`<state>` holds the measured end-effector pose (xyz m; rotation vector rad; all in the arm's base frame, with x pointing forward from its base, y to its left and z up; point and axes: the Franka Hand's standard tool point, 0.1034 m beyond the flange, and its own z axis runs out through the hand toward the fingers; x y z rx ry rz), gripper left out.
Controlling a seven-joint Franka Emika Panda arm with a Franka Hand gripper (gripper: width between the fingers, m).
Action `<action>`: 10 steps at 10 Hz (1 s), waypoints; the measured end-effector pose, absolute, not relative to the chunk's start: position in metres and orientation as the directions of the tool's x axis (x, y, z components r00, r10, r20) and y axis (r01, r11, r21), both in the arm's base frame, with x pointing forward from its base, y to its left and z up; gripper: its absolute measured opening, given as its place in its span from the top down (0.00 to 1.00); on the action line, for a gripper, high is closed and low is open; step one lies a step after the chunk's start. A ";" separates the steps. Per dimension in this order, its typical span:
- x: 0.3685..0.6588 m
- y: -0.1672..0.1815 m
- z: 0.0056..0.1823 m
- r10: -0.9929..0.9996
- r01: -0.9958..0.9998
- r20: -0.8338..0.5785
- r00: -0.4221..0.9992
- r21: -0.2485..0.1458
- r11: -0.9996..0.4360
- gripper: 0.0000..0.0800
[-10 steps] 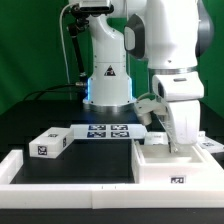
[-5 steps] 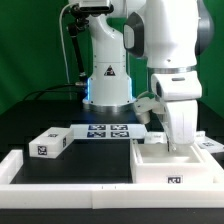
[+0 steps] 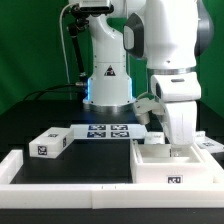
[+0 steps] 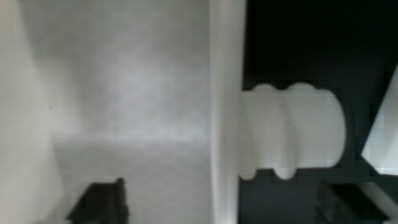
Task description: Assemble cabinet
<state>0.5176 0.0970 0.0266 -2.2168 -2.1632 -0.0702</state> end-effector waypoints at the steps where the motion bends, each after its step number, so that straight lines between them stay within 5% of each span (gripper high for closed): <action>1: 0.518 0.097 0.027 0.998 1.000 0.063 0.025 0.001 -0.025 0.21; 2: 0.518 0.097 0.027 0.998 1.000 0.062 0.024 0.002 -0.024 0.05; 8: 0.477 0.105 0.071 0.998 0.998 0.045 0.049 0.028 -0.050 0.00; 10: 0.453 0.127 0.070 0.998 0.998 0.068 0.018 0.055 -0.021 0.00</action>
Offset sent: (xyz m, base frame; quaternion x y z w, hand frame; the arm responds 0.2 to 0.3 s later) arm -0.0179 -0.0040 0.0286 0.0036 -0.0269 -0.0284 0.9992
